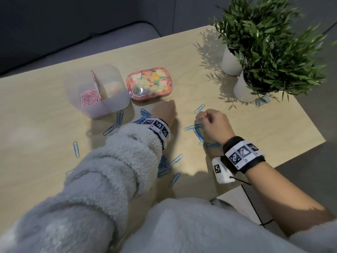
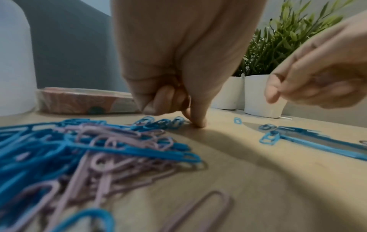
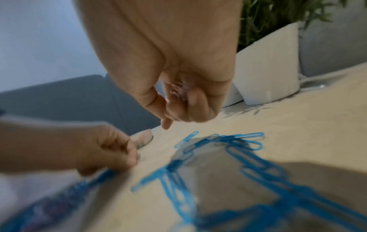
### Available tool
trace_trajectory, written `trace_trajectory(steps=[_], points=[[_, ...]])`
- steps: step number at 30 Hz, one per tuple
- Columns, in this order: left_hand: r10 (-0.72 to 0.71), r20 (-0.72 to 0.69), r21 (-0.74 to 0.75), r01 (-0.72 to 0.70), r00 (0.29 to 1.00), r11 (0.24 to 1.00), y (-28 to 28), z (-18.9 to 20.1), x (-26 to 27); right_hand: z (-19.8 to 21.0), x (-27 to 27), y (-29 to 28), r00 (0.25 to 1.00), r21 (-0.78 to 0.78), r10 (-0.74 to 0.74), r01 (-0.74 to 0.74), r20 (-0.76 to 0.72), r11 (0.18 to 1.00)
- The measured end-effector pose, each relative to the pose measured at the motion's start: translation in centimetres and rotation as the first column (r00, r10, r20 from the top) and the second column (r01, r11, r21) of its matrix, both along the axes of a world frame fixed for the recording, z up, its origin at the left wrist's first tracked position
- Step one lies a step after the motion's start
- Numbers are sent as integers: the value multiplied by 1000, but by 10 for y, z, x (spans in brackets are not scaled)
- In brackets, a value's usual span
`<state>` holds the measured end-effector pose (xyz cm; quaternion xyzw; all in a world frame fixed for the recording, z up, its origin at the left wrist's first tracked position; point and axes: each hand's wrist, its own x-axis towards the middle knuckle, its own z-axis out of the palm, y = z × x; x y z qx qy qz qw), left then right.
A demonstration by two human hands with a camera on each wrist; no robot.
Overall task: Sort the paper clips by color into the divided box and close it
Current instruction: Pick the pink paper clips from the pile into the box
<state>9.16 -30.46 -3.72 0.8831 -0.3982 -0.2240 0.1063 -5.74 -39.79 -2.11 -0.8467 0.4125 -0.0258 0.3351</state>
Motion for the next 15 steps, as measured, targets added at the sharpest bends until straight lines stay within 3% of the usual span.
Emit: trace_trajectory(steps=[2,4,6,9,15], points=[[-6,-12,51,7,1000,999,2,1,-2,12,12,-4,986,259,-149,125,77,958],[-25,-41,93,29,999,995,11,2,-6,33,34,-2,943,614,-324,214,72,759],[-25,-98,93,34,995,995,24,8,-13,51,53,-5,914,807,-404,206,43,553],[66,-191,-12,-69,979,998,65,24,-10,72,97,10,924,926,-374,72,78,372],[428,-315,-113,-482,847,869,154,44,27,96,202,85,948,964,-260,-125,186,233]])
